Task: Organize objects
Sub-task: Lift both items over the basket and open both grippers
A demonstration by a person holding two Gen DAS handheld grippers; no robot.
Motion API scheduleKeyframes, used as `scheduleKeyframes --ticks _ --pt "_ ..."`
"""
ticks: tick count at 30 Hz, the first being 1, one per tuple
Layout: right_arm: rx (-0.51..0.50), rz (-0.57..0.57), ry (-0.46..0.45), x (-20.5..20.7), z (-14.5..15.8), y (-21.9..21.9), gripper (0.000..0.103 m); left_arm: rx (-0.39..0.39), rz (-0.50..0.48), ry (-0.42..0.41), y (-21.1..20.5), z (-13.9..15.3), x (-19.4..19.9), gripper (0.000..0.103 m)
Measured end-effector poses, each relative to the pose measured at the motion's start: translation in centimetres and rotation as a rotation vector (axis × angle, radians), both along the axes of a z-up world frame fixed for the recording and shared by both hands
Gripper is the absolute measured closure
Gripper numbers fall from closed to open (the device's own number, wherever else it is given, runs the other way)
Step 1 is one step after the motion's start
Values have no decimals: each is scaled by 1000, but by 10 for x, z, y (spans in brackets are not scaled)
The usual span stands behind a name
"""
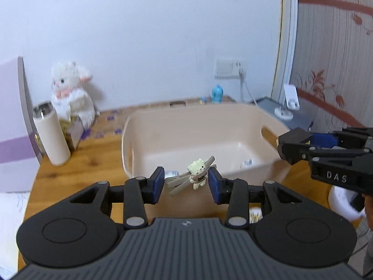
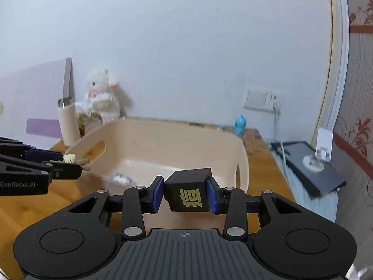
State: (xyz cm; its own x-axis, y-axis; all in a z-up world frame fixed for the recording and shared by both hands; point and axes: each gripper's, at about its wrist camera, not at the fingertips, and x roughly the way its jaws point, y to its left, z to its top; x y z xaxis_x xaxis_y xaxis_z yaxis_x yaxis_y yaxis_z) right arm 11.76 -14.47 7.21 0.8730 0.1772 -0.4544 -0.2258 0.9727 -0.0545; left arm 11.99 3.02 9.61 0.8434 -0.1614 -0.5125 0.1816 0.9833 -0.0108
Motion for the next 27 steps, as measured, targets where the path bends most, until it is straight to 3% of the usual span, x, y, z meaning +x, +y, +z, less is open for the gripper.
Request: scheduleKeyframes --ticks 6,11,25,27 --pt "17 5 -44 11 15 2 66 -5 9 -45 -6 21 19 60" --pt "29 -7 -39 33 16 4 66 12 36 -42 -12 21 48 60" --pt "-63 -46 98 78 -33 10 66 128 78 164 -40 -47 125 60" --pt "-71 -46 104 78 -34 10 60 146 73 176 -41 -50 125 59"
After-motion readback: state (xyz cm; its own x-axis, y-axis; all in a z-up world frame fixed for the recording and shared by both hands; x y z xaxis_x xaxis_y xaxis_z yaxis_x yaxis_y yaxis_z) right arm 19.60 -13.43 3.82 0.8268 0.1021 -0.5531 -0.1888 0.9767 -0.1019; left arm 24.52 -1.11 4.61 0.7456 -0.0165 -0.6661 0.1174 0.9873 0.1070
